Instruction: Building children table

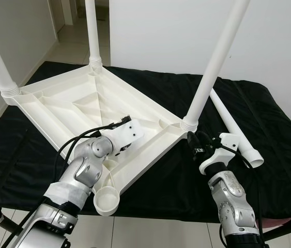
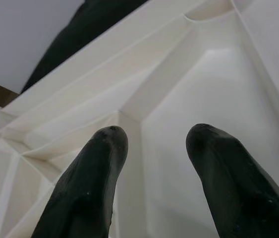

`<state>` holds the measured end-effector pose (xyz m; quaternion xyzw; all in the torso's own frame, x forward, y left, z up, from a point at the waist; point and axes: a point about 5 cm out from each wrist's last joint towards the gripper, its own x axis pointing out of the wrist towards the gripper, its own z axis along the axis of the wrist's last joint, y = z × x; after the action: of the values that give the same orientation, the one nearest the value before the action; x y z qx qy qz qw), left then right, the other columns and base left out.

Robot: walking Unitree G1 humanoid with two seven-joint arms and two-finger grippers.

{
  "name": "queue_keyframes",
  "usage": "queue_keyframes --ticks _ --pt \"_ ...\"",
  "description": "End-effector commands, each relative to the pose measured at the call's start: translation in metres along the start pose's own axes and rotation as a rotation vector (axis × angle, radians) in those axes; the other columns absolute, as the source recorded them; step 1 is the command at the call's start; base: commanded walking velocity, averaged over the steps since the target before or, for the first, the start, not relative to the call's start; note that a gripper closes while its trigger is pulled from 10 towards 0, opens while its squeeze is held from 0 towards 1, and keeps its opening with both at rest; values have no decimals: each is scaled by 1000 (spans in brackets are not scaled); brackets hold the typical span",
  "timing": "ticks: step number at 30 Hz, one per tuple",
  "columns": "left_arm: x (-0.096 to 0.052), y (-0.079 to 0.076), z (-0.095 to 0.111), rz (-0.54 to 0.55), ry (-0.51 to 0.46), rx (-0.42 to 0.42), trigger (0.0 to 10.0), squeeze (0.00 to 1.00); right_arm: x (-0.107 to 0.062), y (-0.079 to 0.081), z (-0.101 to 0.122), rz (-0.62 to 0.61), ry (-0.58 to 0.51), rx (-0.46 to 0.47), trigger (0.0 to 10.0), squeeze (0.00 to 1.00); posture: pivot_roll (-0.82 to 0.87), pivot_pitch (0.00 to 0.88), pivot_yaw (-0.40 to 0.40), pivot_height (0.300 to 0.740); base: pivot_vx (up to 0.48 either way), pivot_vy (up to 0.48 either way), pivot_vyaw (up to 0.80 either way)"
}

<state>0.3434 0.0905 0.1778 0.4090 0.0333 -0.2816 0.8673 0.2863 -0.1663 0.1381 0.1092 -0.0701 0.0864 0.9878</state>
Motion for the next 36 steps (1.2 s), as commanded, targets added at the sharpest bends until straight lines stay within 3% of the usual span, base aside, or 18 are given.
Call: queue_keyframes --ticks 1,5,7,11,14,16,18,20,24,28,36 --pt "-2 9 0 60 -3 -18 10000 0 -3 -3 1 -13 -10 -8 10000 0 -39 0 -49 740 0 0 0" --pt "-7 17 -3 61 0 -32 10000 0 -3 -3 1 -14 -9 -10 10000 0 -39 0 -49 740 0 0 0" --pt "-18 32 -10 62 6 -61 10000 0 -3 -3 1 -15 -8 -11 10000 0 -29 0 -52 740 0 0 0" --pt "-31 43 -16 29 -13 -93 10000 0 -4 -5 0 -14 -2 -16 10000 0 -22 0 -58 740 0 0 0" --pt "-39 43 -15 -25 -68 -108 10000 0 -4 -7 0 -7 5 -23 10000 0 -9 0 -73 740 0 0 0" --pt "-48 38 -12 -112 -161 -133 10000 0 -4 -9 -1 3 15 -33 10000 0 -1 0 -84 740 0 0 0" --pt "-48 38 -12 -112 -161 -133 10000 0 -4 -9 -1 3 15 -33 10000 0 -1 0 -84 740 0 0 0" --pt "-56 28 -12 -216 -234 -112 10000 0 -3 -12 1 20 24 -51 10000 0 1 0 -92 740 0 0 0" --pt "-63 16 -20 -297 -234 -65 10000 0 -2 -18 4 30 26 -74 10000 0 -1 0 -99 740 0 0 0" --pt "-68 13 -26 -325 -212 -45 10000 0 -4 -20 5 29 27 -82 10000 0 -3 0 -101 740 0 0 0" --pt "-77 21 -47 -293 -107 -21 10000 0 -8 -24 5 27 34 -96 10000 0 -2 0 -99 740 0 0 0"
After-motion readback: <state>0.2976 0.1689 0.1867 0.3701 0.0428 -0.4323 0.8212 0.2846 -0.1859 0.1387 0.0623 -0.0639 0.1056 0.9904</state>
